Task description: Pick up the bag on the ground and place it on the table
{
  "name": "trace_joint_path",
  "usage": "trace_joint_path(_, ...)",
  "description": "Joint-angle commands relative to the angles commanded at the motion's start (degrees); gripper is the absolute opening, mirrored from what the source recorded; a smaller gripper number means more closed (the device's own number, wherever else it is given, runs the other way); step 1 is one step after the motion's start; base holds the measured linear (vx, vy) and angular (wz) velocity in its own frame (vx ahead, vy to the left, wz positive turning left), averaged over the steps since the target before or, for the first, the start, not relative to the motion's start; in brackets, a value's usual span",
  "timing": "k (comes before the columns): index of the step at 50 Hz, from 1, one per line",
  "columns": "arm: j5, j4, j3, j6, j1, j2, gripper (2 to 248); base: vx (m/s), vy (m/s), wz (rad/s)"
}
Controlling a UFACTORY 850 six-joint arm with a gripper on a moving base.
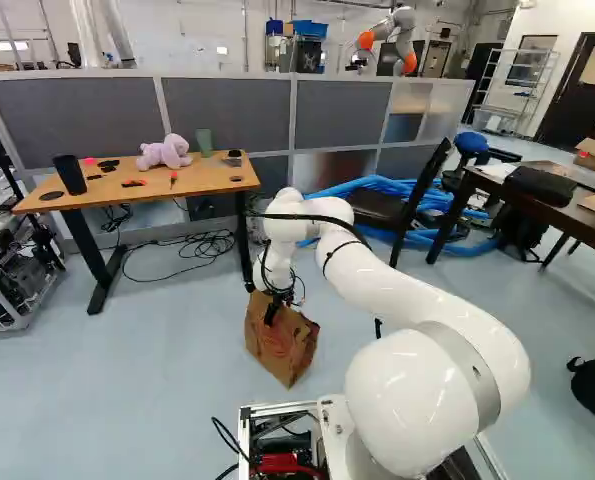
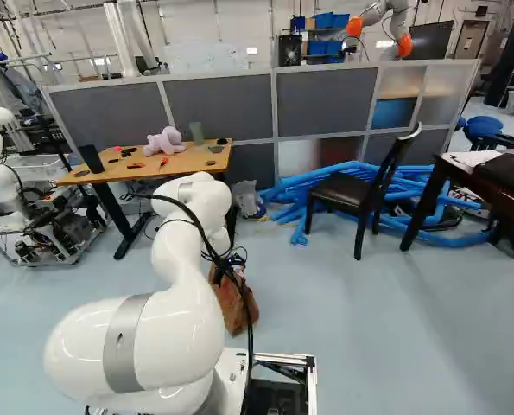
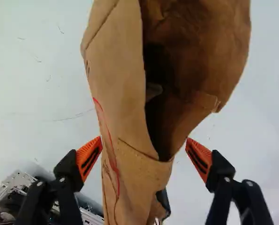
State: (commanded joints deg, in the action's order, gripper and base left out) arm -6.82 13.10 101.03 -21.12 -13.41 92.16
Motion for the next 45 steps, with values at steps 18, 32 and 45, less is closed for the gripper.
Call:
trace_joint_path(18,0.00,0.00,0.00,0.00,0.00,0.00,109,0.000,0.000,0.000)
trace_joint_path(32,0.00,0.00,0.00,0.00,0.00,0.00,21,0.000,0.000,0.000)
trace_joint_path(45,0.00,-0.04,0.00,0.00,0.00,0.00,21,0.000,0.000,0.000)
